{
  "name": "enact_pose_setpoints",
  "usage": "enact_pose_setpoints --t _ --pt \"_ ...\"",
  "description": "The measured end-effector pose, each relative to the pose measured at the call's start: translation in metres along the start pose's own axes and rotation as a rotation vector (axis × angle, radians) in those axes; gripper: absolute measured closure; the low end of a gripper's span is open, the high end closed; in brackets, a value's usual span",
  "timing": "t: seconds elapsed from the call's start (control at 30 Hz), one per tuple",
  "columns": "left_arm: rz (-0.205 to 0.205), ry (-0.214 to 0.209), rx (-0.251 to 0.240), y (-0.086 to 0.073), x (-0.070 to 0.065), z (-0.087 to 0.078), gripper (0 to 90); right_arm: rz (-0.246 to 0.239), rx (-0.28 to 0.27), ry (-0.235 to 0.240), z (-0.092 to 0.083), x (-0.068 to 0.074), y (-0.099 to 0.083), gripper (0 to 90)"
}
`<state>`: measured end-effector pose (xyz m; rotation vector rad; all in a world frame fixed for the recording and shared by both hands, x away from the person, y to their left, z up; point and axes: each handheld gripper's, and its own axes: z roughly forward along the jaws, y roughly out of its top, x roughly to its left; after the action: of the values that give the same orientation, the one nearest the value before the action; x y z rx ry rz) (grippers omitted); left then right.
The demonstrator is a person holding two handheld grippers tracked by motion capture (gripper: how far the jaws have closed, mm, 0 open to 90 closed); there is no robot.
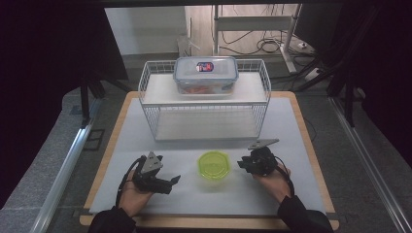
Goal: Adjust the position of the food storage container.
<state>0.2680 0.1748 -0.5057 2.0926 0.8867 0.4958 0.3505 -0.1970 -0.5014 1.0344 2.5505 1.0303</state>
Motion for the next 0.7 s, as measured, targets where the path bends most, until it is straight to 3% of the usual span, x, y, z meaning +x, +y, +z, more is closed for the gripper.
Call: enact_pose_setpoints --t 0.33,0.7 --pt "0.001 0.010 0.009 -0.010 -0.002 -0.004 6.2 -0.062 -0.047 -0.039 -0.016 0.006 -0.004 46.7" --pt "0.018 0.020 0.004 -0.014 -0.002 -0.002 5.7 -0.057 -0.083 -0.046 -0.023 0.006 -0.012 24.0"
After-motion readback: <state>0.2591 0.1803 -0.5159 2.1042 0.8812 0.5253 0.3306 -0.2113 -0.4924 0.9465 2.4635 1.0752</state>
